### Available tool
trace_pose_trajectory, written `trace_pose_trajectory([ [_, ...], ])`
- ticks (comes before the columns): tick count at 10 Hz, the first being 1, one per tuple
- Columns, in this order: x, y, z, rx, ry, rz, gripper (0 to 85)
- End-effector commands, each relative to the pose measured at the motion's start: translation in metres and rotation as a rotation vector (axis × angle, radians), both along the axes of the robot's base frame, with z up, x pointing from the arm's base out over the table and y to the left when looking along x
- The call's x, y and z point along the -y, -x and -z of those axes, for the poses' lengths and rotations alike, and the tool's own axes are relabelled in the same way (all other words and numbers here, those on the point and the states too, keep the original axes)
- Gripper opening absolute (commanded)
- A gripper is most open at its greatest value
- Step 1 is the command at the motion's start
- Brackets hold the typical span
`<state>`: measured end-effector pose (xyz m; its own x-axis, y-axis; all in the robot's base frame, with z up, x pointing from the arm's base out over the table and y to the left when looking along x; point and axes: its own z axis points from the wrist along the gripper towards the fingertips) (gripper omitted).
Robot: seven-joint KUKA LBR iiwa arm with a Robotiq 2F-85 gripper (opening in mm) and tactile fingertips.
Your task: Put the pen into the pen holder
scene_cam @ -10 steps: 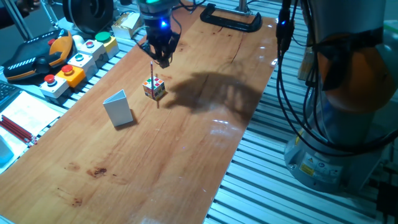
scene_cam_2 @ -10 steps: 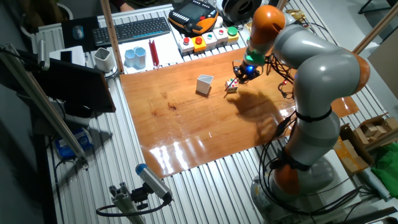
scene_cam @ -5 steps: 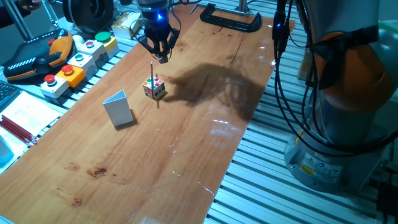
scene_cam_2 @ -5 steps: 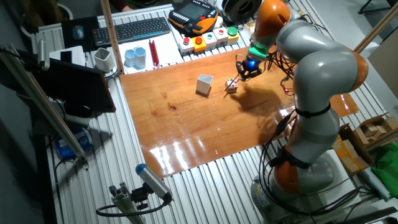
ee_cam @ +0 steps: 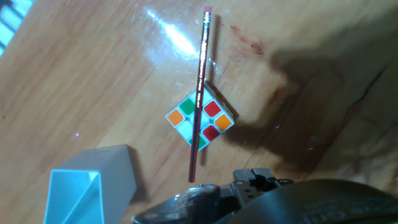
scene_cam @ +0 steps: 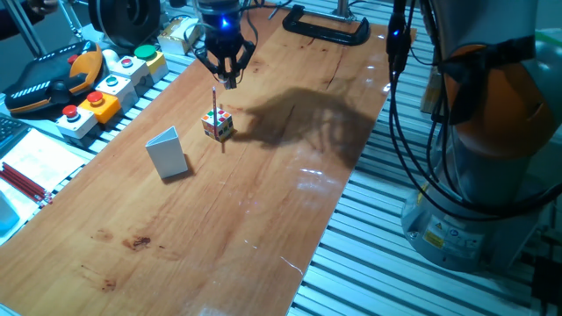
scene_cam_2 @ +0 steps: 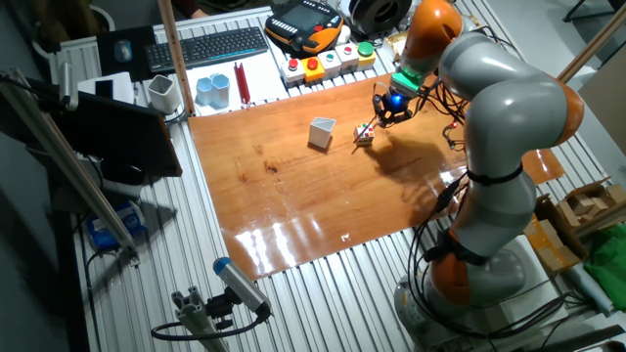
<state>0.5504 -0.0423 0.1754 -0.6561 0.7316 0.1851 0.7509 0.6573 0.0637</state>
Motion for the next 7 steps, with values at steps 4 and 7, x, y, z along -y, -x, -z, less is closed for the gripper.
trace_pose_trajectory([
  [4, 0.0001, -0.0016, 0.0024, -0.005, 0.018, -0.026, 0.7],
  [7, 0.0001, -0.0016, 0.0024, -0.036, -0.008, -0.076, 0.7],
])
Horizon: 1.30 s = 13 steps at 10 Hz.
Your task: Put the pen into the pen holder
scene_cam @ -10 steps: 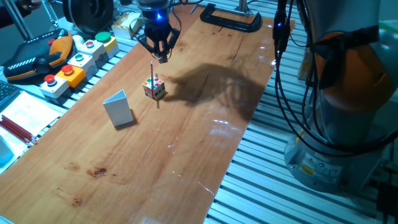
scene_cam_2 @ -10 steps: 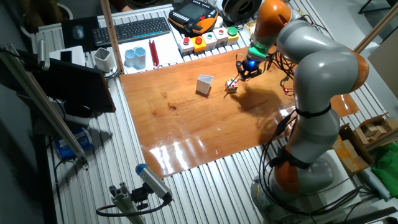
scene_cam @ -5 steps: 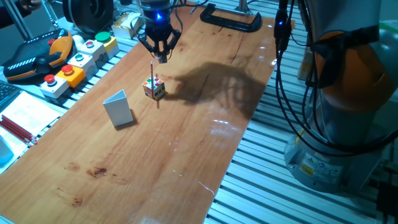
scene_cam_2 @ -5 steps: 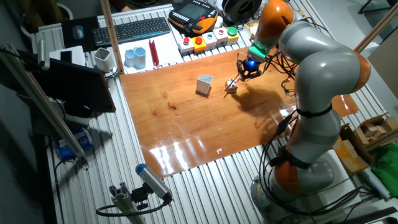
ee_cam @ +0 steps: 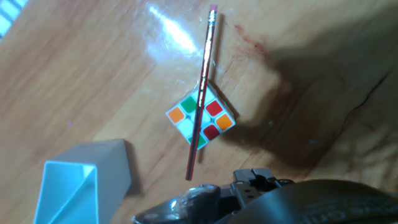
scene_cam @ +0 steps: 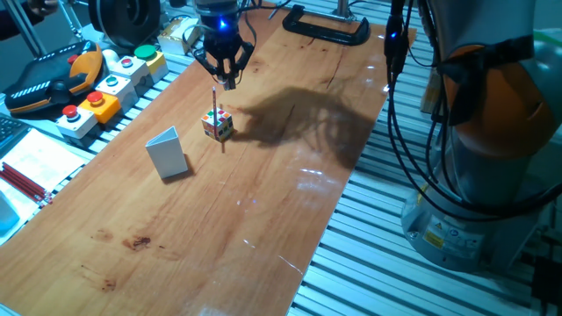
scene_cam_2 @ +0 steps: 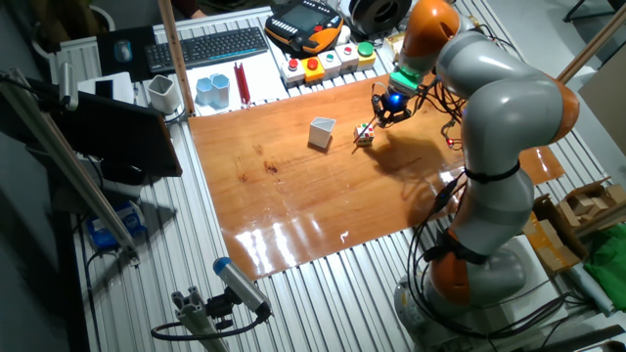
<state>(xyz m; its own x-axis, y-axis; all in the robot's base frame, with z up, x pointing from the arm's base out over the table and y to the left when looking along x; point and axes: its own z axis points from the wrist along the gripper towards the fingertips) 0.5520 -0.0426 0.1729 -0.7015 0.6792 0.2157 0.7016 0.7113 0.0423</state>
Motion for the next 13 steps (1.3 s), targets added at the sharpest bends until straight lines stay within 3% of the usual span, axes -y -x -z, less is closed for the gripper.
trace_pose_trajectory([
  [1, 0.000, 0.0000, 0.000, -0.001, 0.005, -0.007, 0.7],
  [2, 0.000, 0.0000, 0.000, -0.003, 0.032, -0.025, 0.7],
  [7, 0.000, 0.0000, 0.000, 0.002, 0.060, -0.059, 0.7],
  [9, 0.000, -0.0012, 0.001, -0.010, 0.059, -0.030, 0.7],
  [13, 0.001, -0.0190, 0.012, -0.007, 0.061, 0.009, 0.7],
])
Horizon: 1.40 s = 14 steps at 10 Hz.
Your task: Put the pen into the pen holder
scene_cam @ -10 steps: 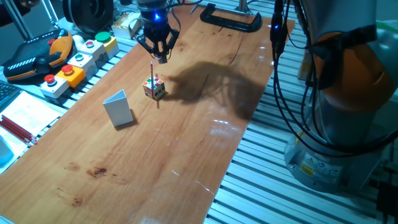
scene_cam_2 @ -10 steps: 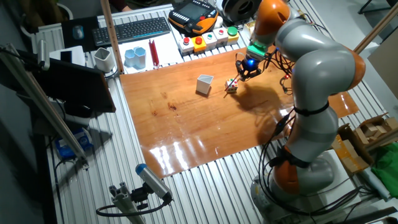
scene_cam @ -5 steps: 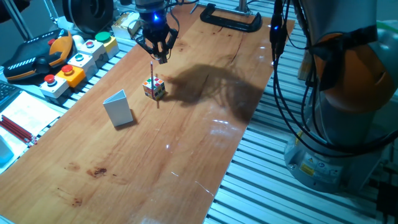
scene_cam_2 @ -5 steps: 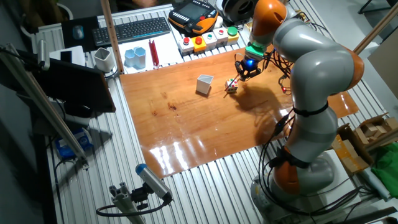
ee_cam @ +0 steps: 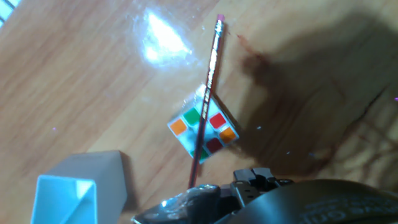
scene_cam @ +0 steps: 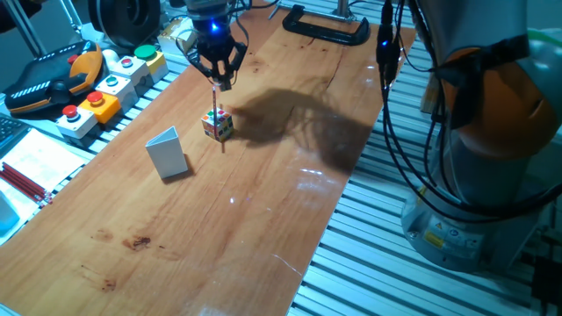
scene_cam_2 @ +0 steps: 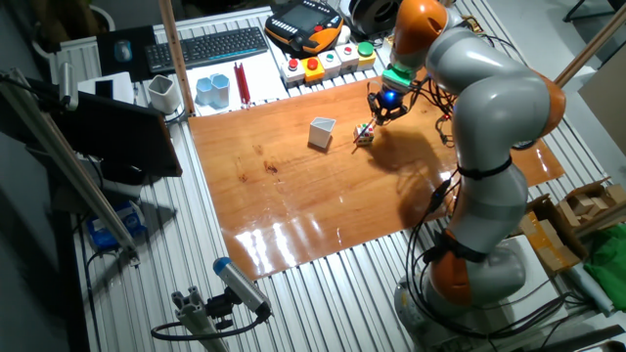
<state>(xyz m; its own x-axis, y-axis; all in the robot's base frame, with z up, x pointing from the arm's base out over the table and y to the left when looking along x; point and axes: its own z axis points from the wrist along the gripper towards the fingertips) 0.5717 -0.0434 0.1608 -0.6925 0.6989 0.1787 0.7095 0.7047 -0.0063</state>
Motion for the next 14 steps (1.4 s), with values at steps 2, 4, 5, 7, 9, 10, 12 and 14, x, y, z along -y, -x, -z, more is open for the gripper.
trace_pose_trajectory([
  [2, 0.003, -0.0068, 0.007, -0.010, -0.017, 0.033, 0.7],
  [4, 0.013, -0.0129, 0.016, -0.016, -0.036, 0.026, 0.7],
  [5, 0.017, -0.0169, 0.020, -0.023, -0.046, 0.030, 0.7],
  [7, 0.017, -0.0231, 0.027, -0.028, -0.039, 0.046, 0.7],
  [9, 0.019, -0.0281, 0.033, -0.017, -0.051, 0.073, 7.3],
  [10, 0.020, -0.0297, 0.035, -0.012, -0.065, 0.076, 19.7],
  [12, 0.021, -0.0325, 0.037, -0.023, -0.070, 0.082, 41.3],
  [14, 0.022, -0.0354, 0.041, -0.055, -0.084, 0.117, 43.3],
])
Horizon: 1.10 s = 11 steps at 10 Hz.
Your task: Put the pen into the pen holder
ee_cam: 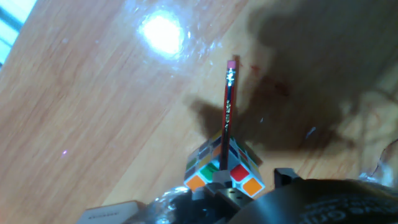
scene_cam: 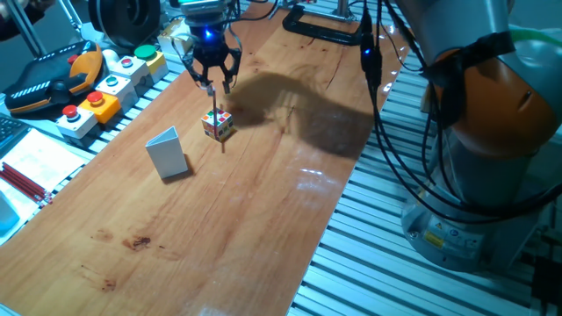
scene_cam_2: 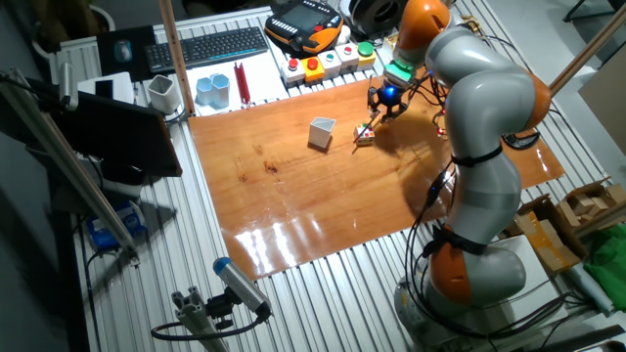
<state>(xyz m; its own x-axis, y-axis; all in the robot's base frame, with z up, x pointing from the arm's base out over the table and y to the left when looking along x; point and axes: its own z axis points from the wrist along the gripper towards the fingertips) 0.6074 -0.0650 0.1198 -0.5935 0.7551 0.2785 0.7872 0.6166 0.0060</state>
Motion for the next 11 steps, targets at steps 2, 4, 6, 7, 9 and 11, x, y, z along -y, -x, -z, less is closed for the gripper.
trace_pose_trajectory([
  [2, 0.000, -0.0027, 0.003, -0.022, -0.008, 0.009, 43.3],
  [4, 0.001, -0.0042, 0.007, -0.046, -0.032, 0.016, 42.7],
  [6, 0.001, -0.0046, 0.008, -0.054, -0.051, 0.027, 42.3],
  [7, 0.002, -0.0047, 0.009, -0.047, -0.055, 0.029, 42.3],
  [9, 0.004, -0.0050, 0.011, -0.038, -0.067, 0.034, 42.7],
  [11, 0.004, -0.0057, 0.013, -0.038, -0.067, 0.042, 42.7],
])
